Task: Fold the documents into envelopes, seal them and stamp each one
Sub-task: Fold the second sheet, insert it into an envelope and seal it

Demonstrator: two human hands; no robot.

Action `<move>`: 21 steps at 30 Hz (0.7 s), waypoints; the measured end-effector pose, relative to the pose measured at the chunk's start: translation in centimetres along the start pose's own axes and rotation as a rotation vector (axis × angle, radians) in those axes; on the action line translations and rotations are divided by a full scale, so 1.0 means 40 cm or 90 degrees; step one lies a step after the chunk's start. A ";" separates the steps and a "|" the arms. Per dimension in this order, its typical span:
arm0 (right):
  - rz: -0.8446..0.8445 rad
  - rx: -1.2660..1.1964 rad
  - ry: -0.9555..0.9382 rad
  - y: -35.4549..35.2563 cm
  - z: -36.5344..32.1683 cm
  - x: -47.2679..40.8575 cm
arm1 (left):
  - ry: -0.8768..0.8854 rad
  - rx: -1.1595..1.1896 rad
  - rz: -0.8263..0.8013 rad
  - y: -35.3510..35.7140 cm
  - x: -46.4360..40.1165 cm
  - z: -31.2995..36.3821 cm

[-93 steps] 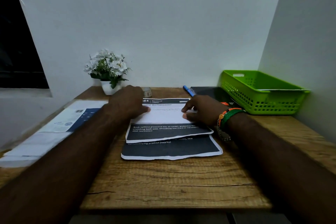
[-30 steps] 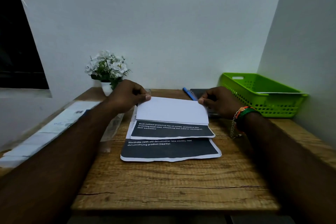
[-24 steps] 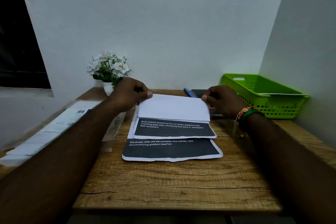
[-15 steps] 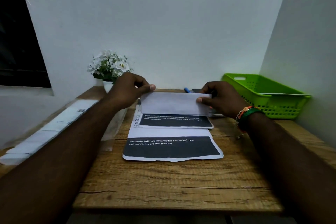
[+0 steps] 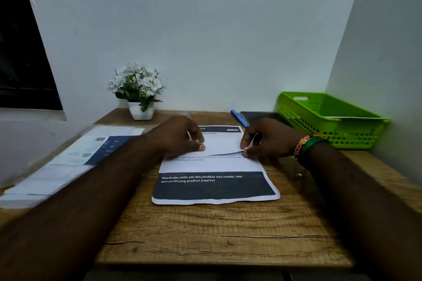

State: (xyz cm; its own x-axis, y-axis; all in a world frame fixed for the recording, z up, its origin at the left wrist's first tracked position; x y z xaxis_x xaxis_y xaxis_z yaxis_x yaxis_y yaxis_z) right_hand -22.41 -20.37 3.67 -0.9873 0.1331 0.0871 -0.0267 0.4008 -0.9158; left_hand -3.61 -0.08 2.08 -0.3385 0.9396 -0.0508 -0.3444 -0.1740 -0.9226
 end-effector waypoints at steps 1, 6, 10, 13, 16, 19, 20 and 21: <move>0.018 0.005 -0.001 -0.002 -0.007 0.003 | 0.004 -0.008 -0.003 0.000 -0.002 -0.002; 0.060 0.041 -0.040 0.030 -0.077 -0.006 | -0.007 -0.010 -0.014 -0.001 -0.011 -0.012; 0.002 0.104 -0.041 0.091 -0.122 -0.040 | -0.012 -0.001 -0.017 0.001 -0.014 -0.016; -0.020 0.158 -0.017 0.097 -0.121 -0.051 | -0.021 0.002 -0.021 0.001 -0.017 -0.017; -0.012 0.190 0.038 0.065 -0.103 -0.039 | -0.022 -0.006 -0.019 0.000 -0.018 -0.017; 0.004 0.231 0.083 0.034 -0.073 -0.026 | -0.023 -0.013 -0.020 -0.003 -0.015 -0.014; 0.007 0.235 0.096 0.026 -0.066 -0.023 | -0.024 -0.014 -0.020 -0.004 -0.014 -0.014; 0.008 0.237 0.108 0.018 -0.060 -0.018 | -0.025 -0.015 -0.022 -0.004 -0.013 -0.013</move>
State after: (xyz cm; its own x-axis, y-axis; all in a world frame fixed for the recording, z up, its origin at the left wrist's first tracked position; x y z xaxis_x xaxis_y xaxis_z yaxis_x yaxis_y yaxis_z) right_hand -21.32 -17.99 3.88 -0.9488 0.2962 0.1096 -0.1001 0.0471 -0.9939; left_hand -2.92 -0.41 2.07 -0.3612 0.9325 -0.0047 -0.3353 -0.1346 -0.9324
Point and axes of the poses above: each hand's wrist, its own x-axis away from the middle knuckle, its own y-axis out of the palm, z = x × y, the point moved 1 cm from there along -x, towards the middle knuckle, and after that the axes turned 14 degrees about -z, right-handed, at the moved point
